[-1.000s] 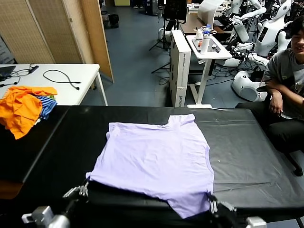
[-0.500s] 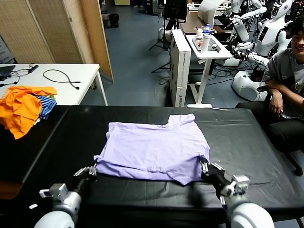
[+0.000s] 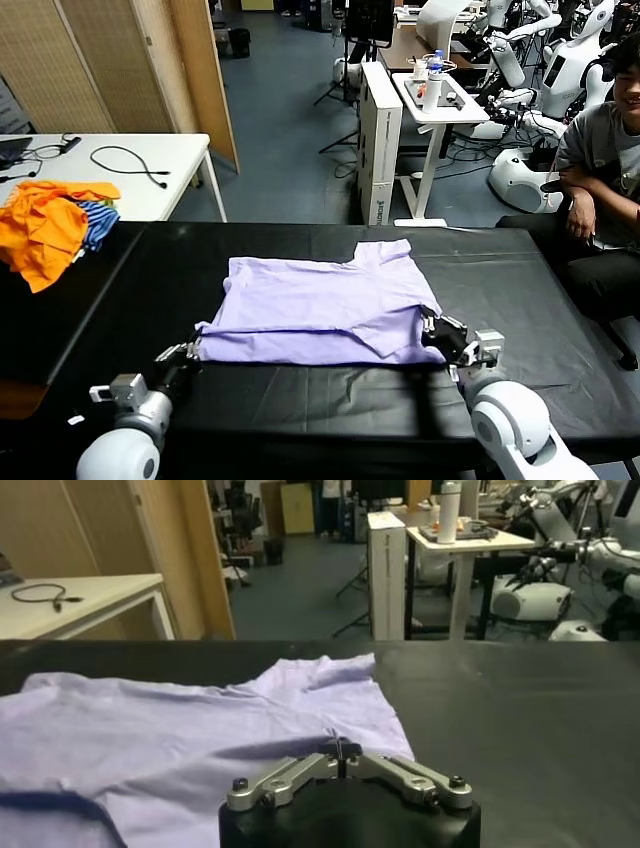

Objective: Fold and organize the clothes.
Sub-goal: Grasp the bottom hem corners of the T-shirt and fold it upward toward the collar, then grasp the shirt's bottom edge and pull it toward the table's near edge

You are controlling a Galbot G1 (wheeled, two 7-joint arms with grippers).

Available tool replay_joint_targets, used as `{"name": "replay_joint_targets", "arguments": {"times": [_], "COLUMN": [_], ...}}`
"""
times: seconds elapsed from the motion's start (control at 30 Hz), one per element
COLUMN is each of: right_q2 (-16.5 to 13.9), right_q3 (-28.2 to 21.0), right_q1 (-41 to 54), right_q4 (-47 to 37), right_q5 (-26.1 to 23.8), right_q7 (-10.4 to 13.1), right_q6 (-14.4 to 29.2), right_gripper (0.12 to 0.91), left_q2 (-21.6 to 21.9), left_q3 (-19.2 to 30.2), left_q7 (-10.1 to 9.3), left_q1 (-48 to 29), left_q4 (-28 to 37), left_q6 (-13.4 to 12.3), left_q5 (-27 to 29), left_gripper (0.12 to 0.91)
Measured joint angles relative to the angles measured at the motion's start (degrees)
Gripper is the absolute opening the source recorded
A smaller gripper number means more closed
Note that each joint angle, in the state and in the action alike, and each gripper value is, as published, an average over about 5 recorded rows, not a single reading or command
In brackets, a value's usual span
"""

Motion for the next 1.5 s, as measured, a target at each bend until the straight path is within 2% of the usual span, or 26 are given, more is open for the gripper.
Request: {"name": "replay_joint_targets", "arguments": {"times": [0.17, 0.27, 0.4, 0.53, 0.6, 0.67, 0.77, 1.0, 1.23, 1.3, 1.37, 1.43, 1.5], "right_q2": [-0.3, -0.6, -1.1, -1.4, -1.4, -1.3, -1.0, -0.7, -0.6, -0.6, -0.7, -0.7, -0.7], "right_q3": [1.1, 2.0, 3.7, 5.4, 6.2, 7.0, 7.9, 8.2, 8.0, 8.0, 8.0, 8.0, 8.0], "right_q1": [-1.6, -2.8, -5.3, -8.5, -10.1, -11.7, -13.7, -15.1, -15.2, -15.3, -15.4, -15.7, -16.0], "right_q4": [1.6, 2.8, 5.1, 7.9, 8.9, 9.5, 9.7, 8.8, 8.1, 8.1, 8.0, 8.1, 8.2], "right_q5": [0.1, -0.3, -1.2, -1.7, -1.9, -2.2, -2.5, -2.5, -2.6, -2.6, -2.6, -2.7, -2.9], "right_q7": [0.3, 0.3, -0.2, -0.9, -1.2, -1.6, -2.3, -2.7, -3.0, -3.0, -3.1, -3.1, -3.1], "right_q6": [-1.9, -3.3, -4.4, -4.5, -4.5, -4.4, -4.1, -3.9, -3.9, -3.9, -3.9, -4.0, -4.0], "right_gripper": [0.143, 0.222, 0.466, 0.712, 0.813, 0.869, 0.902, 0.883, 0.727, 0.650, 0.533, 0.419, 0.287], "left_q2": [0.2, 0.4, 0.5, 0.6, 0.4, 0.2, -0.2, -0.7, -0.8, -0.8, -0.7, -0.7, -0.6], "left_q3": [0.7, 1.0, 0.9, 0.3, 0.1, 0.0, 0.0, 0.0, -0.1, -0.1, -0.2, -0.2, -0.2], "left_q7": [-0.28, -0.37, -0.57, -0.60, -0.52, -0.40, -0.26, -0.22, -0.19, -0.16, -0.14, -0.13, -0.13], "left_q1": [-1.2, -1.2, -0.5, 0.7, 1.6, 2.5, 3.5, 4.9, 5.6, 5.7, 5.7, 5.6, 5.5], "left_q4": [0.1, -0.5, -1.7, -2.9, -3.6, -4.2, -4.5, -4.2, -3.8, -3.7, -3.6, -3.6, -3.6], "left_q6": [0.6, 1.1, 1.7, 2.1, 2.2, 2.3, 2.4, 2.3, 2.1, 2.0, 2.0, 2.0, 2.0], "left_q5": [-1.0, -1.1, -1.0, -0.6, -0.2, 0.4, 1.0, 1.3, 1.2, 1.2, 1.1, 1.0, 1.0], "left_gripper": [0.147, 0.182, 0.382, 0.647, 0.755, 0.850, 0.900, 0.907, 0.907, 0.895, 0.868, 0.796, 0.681]}}
